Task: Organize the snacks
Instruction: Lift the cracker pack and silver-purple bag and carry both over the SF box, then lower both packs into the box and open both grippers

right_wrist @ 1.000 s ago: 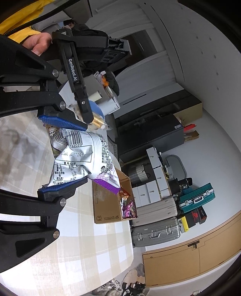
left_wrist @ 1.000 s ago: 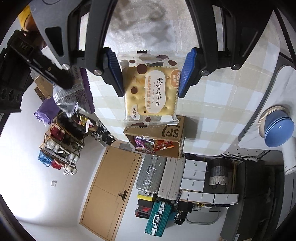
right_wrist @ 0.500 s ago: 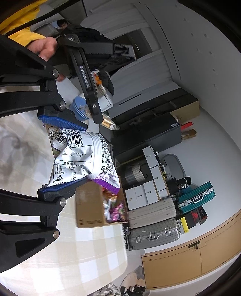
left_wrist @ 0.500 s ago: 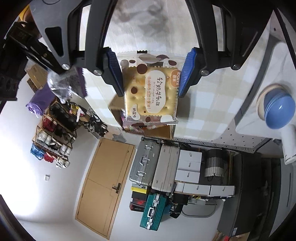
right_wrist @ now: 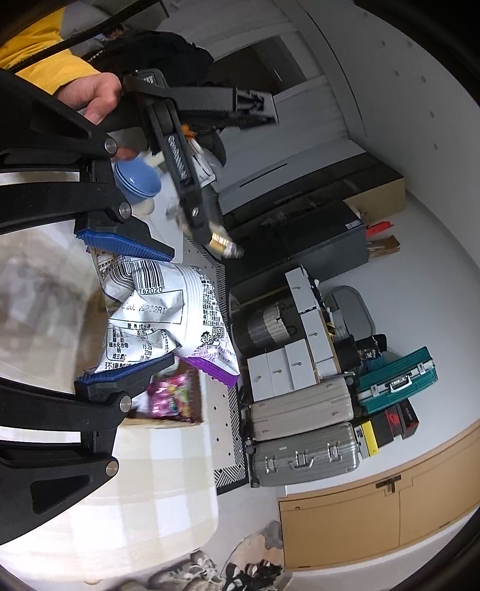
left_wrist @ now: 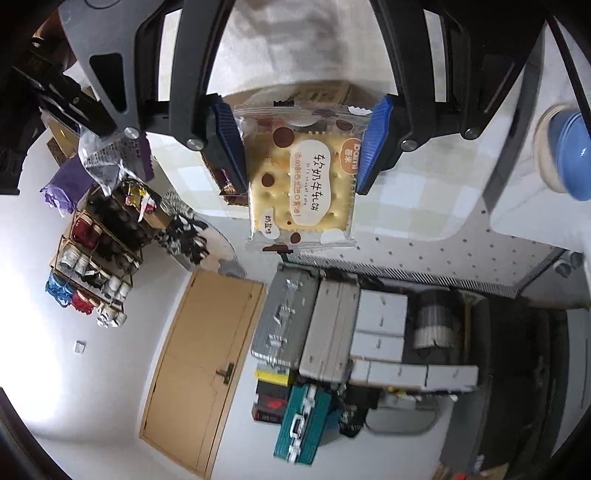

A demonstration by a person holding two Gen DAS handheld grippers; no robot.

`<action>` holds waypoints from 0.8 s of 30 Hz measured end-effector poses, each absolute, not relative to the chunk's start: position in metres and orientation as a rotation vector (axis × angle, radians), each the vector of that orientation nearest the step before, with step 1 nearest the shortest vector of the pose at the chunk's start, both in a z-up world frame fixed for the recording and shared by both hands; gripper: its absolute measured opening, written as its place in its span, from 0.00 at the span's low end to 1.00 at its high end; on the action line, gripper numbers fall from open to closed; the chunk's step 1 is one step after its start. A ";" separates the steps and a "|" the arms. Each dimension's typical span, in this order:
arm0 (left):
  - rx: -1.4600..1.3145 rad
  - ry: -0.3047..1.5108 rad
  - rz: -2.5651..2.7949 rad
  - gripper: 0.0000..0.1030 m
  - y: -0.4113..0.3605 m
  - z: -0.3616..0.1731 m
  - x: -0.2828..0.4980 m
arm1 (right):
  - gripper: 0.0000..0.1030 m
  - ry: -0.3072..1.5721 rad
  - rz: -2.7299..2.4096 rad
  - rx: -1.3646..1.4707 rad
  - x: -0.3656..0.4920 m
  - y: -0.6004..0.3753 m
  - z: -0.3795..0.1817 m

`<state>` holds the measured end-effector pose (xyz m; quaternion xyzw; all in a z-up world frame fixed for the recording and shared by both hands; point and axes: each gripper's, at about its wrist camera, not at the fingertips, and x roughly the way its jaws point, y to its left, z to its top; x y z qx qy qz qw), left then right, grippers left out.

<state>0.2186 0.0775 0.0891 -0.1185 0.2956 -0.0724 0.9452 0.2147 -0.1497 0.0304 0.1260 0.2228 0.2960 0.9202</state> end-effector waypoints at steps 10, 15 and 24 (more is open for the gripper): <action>-0.317 0.843 -0.227 0.53 0.077 0.041 0.354 | 0.49 0.524 0.605 0.198 0.293 -0.123 0.030; -0.253 0.890 -0.243 0.53 0.066 0.019 0.387 | 0.49 0.581 0.601 0.189 0.320 -0.117 0.013; -0.174 0.930 -0.254 0.53 0.039 -0.010 0.421 | 0.49 0.634 0.587 0.218 0.338 -0.124 -0.007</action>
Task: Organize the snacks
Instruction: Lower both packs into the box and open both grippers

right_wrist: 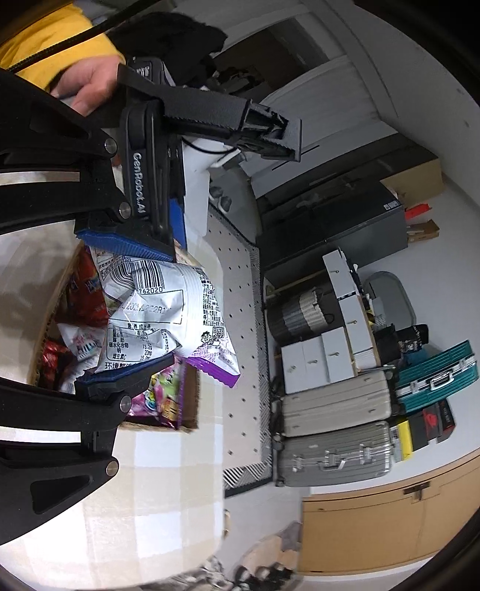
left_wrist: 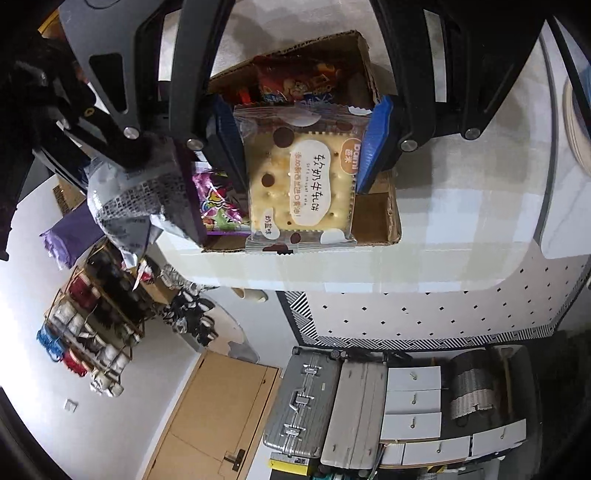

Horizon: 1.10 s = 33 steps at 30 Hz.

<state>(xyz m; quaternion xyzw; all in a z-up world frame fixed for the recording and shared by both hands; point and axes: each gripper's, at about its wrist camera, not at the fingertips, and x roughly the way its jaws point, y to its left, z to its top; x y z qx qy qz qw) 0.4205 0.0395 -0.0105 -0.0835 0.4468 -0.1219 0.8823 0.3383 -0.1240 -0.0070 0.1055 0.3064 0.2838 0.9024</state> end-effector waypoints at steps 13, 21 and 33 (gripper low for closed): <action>-0.204 0.930 -0.283 0.54 0.041 -0.017 0.441 | 0.49 0.634 0.578 0.209 0.339 -0.126 -0.013; -0.193 0.903 -0.253 0.55 0.062 -0.005 0.403 | 0.49 0.658 0.591 0.192 0.342 -0.117 -0.014; -0.217 0.864 -0.258 0.57 0.071 0.002 0.354 | 0.50 0.707 0.584 0.150 0.352 -0.099 -0.018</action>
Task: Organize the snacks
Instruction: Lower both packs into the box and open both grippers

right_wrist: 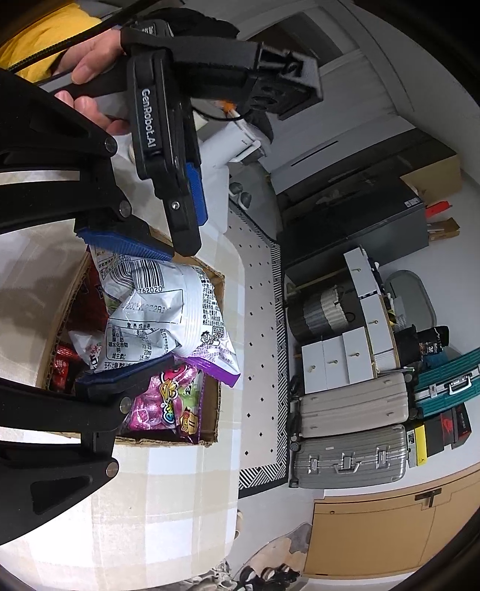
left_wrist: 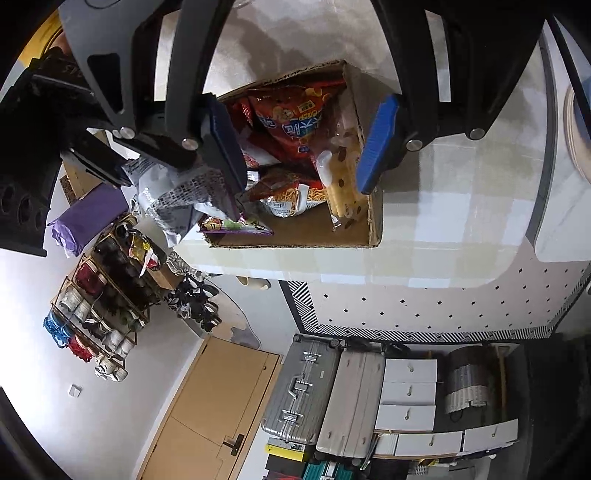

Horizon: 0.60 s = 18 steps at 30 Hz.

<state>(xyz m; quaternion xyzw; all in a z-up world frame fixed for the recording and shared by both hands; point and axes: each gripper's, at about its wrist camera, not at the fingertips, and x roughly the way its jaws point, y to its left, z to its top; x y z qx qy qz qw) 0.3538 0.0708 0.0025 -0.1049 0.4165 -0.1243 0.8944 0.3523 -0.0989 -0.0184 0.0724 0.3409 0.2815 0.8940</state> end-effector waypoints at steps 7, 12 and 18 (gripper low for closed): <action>-0.229 0.876 -0.254 0.57 0.073 0.004 0.349 | 0.53 0.706 0.558 0.119 0.361 -0.092 -0.021; -0.225 0.868 -0.245 0.57 0.077 0.011 0.342 | 0.53 0.698 0.543 0.128 0.358 -0.098 -0.018; -0.214 0.841 -0.235 0.57 0.075 0.025 0.325 | 0.53 0.657 0.547 0.130 0.337 -0.108 0.000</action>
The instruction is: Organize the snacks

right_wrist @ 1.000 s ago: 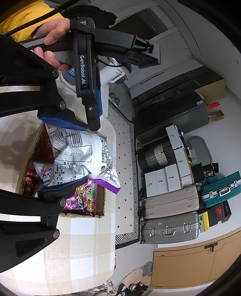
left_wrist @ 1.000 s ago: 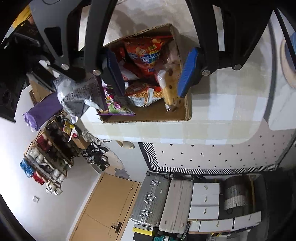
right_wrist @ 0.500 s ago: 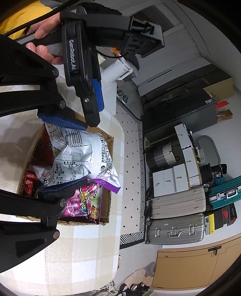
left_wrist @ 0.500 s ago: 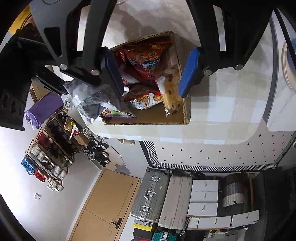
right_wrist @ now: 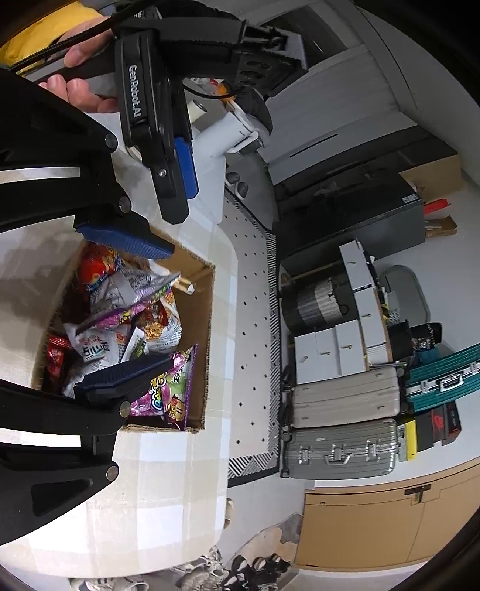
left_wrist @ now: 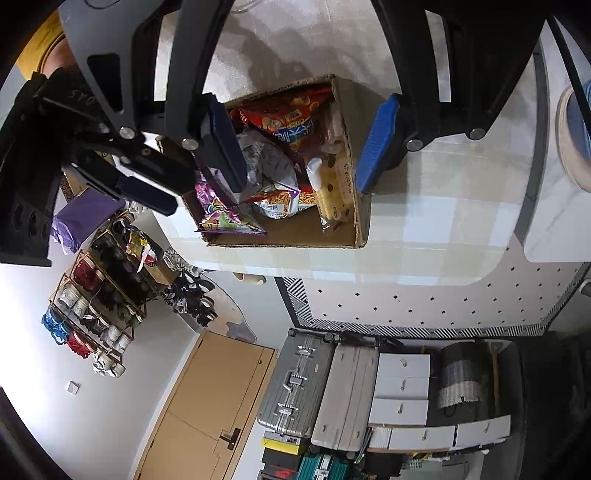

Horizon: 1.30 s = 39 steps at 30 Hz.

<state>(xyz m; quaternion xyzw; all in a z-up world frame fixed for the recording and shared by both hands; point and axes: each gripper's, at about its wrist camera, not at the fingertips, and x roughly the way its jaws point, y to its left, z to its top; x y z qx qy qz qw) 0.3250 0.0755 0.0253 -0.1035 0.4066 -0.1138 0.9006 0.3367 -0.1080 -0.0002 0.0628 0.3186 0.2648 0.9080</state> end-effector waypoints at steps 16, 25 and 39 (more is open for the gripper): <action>-0.151 0.616 -0.236 0.78 0.054 0.118 0.208 | 0.66 0.452 0.568 0.064 0.225 -0.128 0.080; -0.136 0.471 -0.208 0.90 0.047 0.166 0.117 | 0.89 0.250 0.607 0.030 0.120 -0.149 0.110; -0.073 0.341 -0.079 0.99 0.033 0.134 -0.003 | 0.99 0.075 0.491 0.021 0.012 -0.184 0.048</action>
